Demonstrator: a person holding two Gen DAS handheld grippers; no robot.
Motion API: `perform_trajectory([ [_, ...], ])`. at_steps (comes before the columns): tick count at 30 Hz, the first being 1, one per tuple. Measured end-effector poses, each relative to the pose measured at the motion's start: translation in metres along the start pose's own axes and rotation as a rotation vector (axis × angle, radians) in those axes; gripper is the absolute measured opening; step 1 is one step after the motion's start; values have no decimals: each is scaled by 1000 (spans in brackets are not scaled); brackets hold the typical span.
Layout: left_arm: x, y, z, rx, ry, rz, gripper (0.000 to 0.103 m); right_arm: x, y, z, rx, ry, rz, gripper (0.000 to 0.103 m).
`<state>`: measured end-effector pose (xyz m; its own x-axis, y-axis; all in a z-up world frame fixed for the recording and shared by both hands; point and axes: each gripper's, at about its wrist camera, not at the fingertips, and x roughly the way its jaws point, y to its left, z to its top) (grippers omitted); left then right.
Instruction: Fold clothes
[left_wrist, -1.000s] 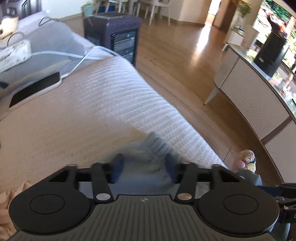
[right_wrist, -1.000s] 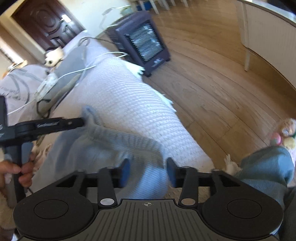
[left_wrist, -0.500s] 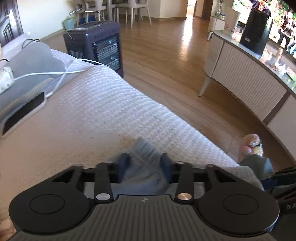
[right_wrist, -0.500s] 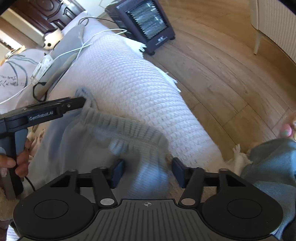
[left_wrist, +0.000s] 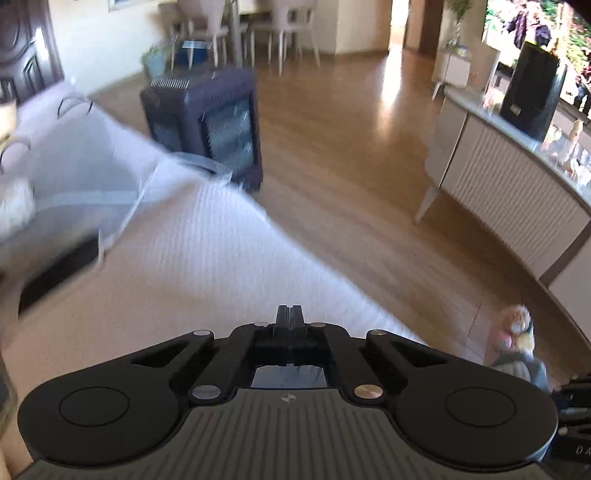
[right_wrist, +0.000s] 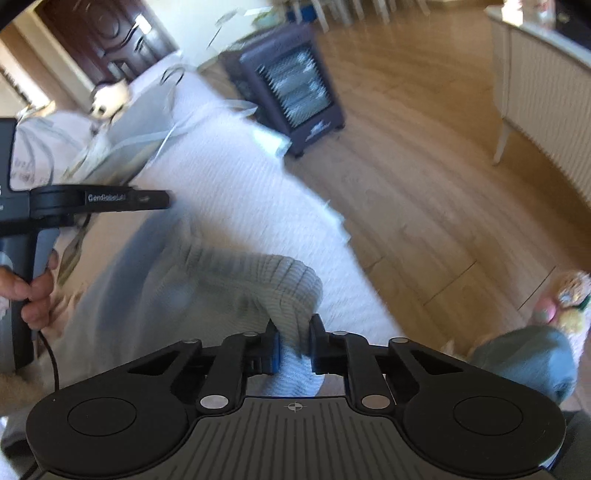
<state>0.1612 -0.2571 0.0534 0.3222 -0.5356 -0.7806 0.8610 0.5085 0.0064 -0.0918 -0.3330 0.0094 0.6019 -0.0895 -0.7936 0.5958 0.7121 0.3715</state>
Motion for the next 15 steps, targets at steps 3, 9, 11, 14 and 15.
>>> perform_trajectory([
  [3, 13, -7, 16, 20, 32, 6, 0, 6, -7, 12, 15, 28, 23, 14],
  [9, 25, -7, -13, 21, 75, 15, 2, 32, -3, 1, -32, 75, -44, 30],
  [11, 12, -3, -15, 0, 70, 8, 11, 29, -4, 2, -38, 70, -72, 44],
  [14, -9, 4, -18, -55, 78, -19, 42, 22, -2, 1, -43, 57, -94, 52],
  [15, -17, 4, -21, -70, 80, -15, 66, 19, 0, 0, -47, 52, -97, 52],
])
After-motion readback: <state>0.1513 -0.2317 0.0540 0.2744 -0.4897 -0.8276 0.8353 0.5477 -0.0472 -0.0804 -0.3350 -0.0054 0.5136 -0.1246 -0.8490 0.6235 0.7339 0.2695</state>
